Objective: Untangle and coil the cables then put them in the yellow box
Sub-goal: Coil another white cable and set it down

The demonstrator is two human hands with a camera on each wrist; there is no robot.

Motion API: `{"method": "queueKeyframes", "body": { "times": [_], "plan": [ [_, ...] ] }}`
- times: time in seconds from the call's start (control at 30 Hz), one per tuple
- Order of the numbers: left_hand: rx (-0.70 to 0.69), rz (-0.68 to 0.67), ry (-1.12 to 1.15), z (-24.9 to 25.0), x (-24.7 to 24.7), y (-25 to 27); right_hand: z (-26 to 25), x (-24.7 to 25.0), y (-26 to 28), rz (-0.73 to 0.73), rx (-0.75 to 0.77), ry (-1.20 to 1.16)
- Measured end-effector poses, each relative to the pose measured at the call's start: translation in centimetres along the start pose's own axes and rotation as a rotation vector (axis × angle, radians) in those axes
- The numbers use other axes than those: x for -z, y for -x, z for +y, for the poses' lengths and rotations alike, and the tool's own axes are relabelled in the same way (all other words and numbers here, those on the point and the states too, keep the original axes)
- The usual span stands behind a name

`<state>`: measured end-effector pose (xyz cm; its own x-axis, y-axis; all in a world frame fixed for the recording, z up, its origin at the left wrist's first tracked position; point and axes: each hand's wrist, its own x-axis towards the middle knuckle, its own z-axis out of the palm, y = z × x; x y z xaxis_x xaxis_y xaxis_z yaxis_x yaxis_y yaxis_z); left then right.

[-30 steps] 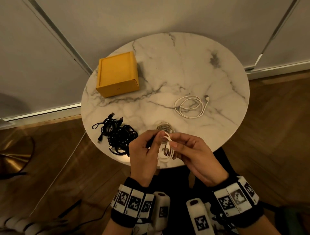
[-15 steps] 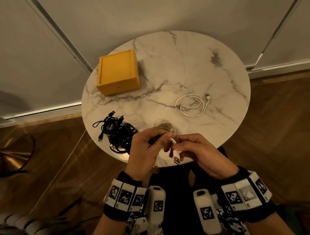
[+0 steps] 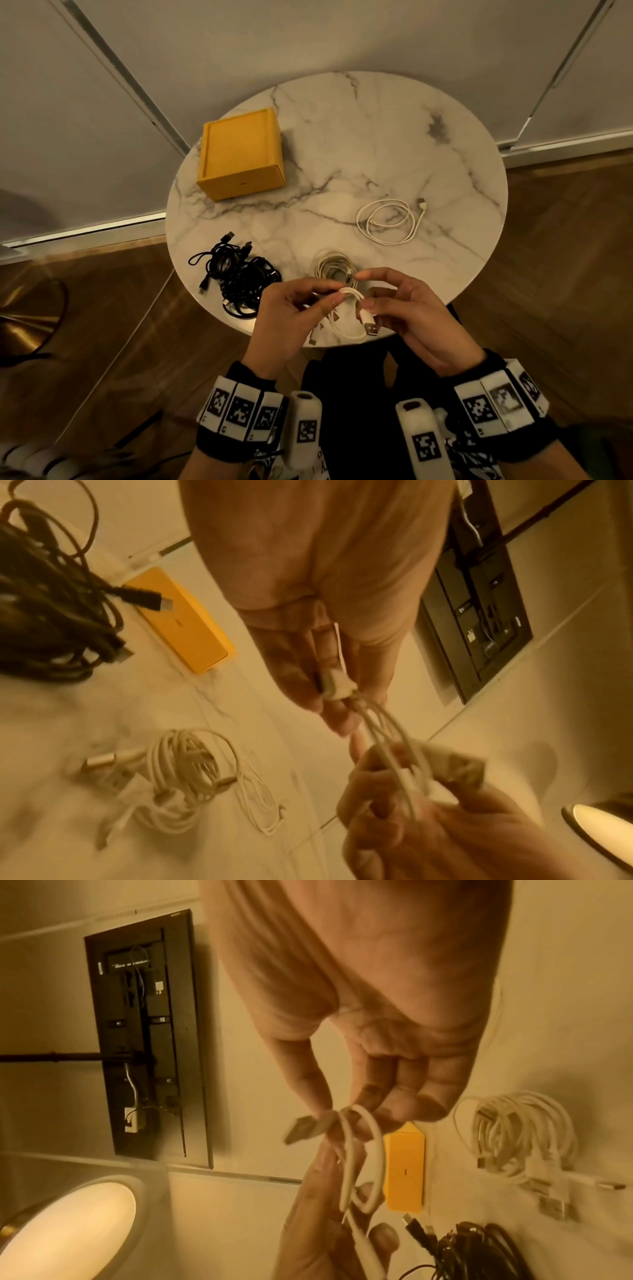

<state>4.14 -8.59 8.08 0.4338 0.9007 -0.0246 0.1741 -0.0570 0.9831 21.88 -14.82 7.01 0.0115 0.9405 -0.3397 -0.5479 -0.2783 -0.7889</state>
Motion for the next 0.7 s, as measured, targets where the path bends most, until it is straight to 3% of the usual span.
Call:
{"method": "queueKeyframes", "body": {
  "times": [0.23,0.53,0.7],
  "plan": [
    [0.139,-0.052,0.157,-0.6,0.5,0.0,-0.3,0.2,0.6,0.037,0.053,0.009],
    [-0.028,-0.010,-0.202,-1.3,1.7,0.2,-0.2,0.4,0.3,0.033,0.062,-0.005],
    [0.159,0.050,0.012,-0.4,-1.3,0.4,0.3,0.3,0.2,0.038,0.086,-0.012]
  ]
}}
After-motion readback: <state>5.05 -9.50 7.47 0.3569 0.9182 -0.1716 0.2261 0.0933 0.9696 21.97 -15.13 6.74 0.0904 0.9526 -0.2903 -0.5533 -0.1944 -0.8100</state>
